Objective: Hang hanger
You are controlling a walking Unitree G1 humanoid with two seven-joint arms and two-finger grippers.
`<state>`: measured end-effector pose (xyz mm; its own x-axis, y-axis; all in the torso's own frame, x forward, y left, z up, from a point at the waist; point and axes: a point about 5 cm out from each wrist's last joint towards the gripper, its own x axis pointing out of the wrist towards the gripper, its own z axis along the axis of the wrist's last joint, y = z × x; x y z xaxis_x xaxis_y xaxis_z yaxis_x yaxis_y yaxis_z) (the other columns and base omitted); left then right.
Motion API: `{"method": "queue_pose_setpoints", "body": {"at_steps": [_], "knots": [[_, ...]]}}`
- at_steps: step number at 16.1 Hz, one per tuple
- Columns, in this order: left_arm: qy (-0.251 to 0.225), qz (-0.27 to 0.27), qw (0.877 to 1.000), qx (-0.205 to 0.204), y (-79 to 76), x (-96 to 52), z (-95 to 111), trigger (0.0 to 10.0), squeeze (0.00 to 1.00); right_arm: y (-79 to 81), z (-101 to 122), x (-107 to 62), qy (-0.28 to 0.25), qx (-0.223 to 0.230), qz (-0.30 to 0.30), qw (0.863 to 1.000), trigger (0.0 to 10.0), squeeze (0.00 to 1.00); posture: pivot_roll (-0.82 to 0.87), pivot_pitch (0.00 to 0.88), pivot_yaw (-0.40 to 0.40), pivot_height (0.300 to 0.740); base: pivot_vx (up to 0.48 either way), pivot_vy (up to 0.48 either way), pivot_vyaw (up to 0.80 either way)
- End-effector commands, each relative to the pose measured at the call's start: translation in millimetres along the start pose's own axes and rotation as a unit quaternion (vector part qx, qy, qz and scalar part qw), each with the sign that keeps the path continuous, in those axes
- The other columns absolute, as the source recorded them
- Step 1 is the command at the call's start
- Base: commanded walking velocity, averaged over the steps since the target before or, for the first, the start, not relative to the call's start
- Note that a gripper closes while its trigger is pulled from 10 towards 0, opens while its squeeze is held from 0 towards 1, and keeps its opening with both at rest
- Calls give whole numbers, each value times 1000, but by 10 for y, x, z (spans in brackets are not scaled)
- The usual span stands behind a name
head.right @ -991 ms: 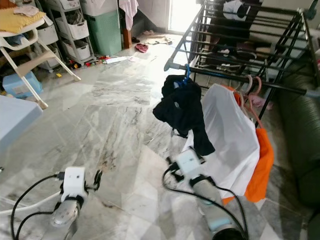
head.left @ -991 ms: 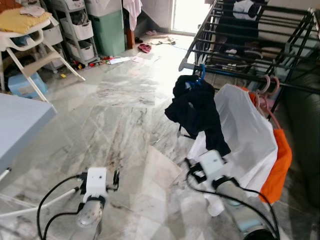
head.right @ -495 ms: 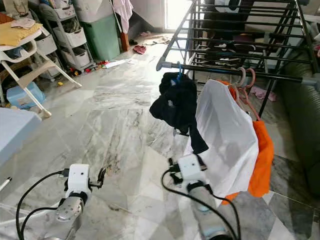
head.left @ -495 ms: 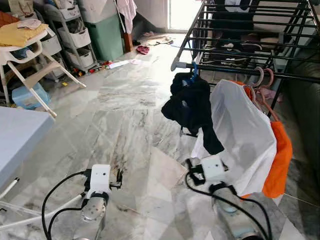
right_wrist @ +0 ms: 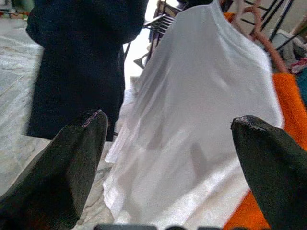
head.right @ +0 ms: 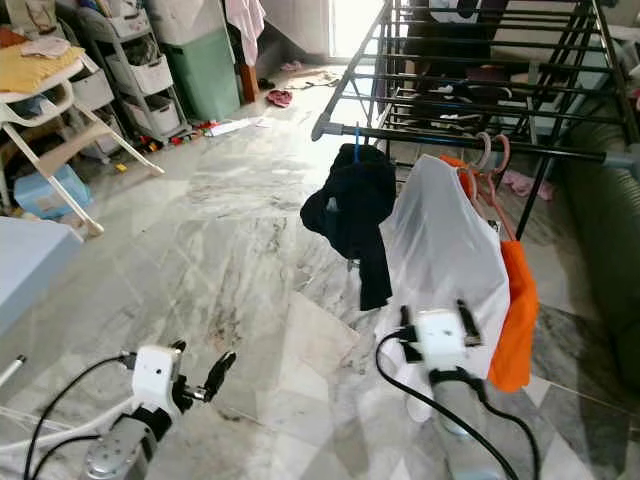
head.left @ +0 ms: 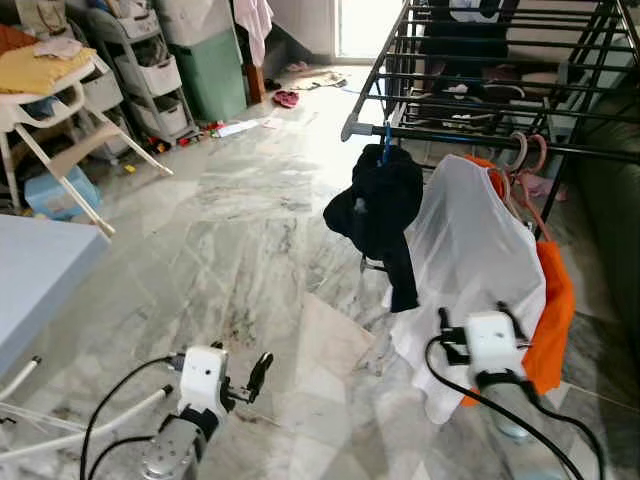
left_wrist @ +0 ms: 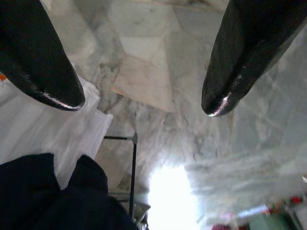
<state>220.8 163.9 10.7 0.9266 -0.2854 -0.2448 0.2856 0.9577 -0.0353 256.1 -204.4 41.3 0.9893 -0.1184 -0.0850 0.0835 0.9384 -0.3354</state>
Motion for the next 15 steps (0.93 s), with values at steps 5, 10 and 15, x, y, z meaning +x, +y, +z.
{"method": "queue_pose_setpoints", "body": {"at_steps": [5,10,15], "knots": [[-17,-43,999,-25,9,221,194,10000,0,-31,-13,-117,20,26,-44,999,10000,0,-249,0,155,740,65,0,181],[-16,-96,995,-22,-142,388,258,10000,0,-73,27,-119,20,29,-64,997,10000,0,-274,0,178,740,392,0,0],[-15,-109,994,-22,-193,400,256,10000,0,-94,34,-103,22,26,-68,997,10000,0,-272,0,177,740,386,0,0]]}}
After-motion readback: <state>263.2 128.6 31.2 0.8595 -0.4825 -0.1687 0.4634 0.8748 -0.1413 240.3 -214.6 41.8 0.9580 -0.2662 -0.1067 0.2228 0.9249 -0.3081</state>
